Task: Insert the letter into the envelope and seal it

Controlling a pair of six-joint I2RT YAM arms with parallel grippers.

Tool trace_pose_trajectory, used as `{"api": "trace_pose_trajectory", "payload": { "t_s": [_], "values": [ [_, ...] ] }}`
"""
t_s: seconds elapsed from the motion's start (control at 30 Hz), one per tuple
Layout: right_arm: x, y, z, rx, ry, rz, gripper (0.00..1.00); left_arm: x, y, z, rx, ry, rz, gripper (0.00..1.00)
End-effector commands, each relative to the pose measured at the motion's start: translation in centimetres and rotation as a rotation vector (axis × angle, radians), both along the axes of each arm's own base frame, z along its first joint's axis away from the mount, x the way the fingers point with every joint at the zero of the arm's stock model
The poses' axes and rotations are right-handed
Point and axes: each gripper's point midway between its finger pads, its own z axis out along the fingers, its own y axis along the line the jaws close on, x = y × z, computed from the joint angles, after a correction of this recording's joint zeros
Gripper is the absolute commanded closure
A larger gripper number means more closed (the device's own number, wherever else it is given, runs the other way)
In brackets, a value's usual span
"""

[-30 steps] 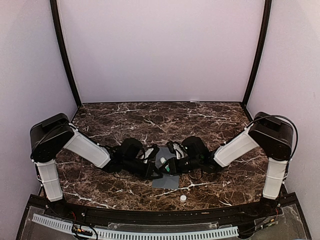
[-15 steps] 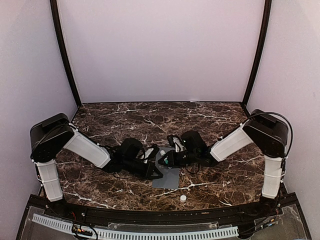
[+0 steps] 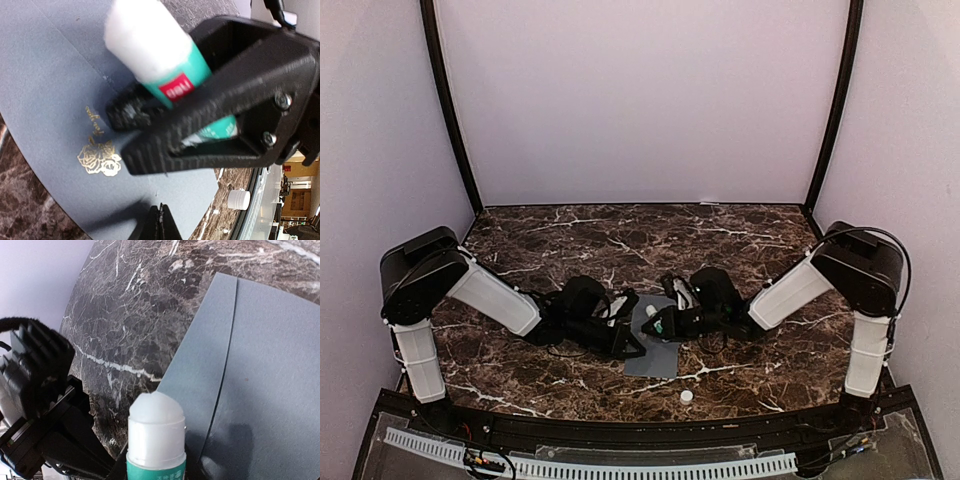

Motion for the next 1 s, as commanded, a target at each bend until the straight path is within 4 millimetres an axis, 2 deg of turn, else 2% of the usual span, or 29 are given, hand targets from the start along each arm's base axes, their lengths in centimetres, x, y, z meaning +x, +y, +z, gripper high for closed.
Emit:
{"api": "trace_pose_trajectory", "payload": {
  "t_s": [0.0, 0.3, 0.57, 0.8, 0.97],
  "values": [
    [-3.4, -1.2, -2.6, -0.074, 0.090, 0.023, 1.00, -0.6, 0.9, -1.3, 0.061, 0.013, 0.001, 1.00],
    [-3.0, -0.5, -2.1, -0.071, 0.076, 0.026, 1.00, -0.5, 1.0, -1.3, 0.068, 0.012, 0.003, 1.00],
    [-0.4, -2.1, -3.1, -0.114, 0.072, -0.068, 1.00, -0.6, 1.2, -1.4, 0.069, 0.011, 0.003, 1.00],
    [1.9, -1.9, -3.5, -0.142, 0.038, -0.087, 1.00, -0.7, 1.2, -1.3, 0.067, 0.012, 0.001, 1.00],
    [2.2, -1.8, -3.1, -0.133, 0.028, -0.079, 1.00, -0.7, 1.1, -1.2, 0.063, 0.009, 0.000, 1.00]
  ]
}}
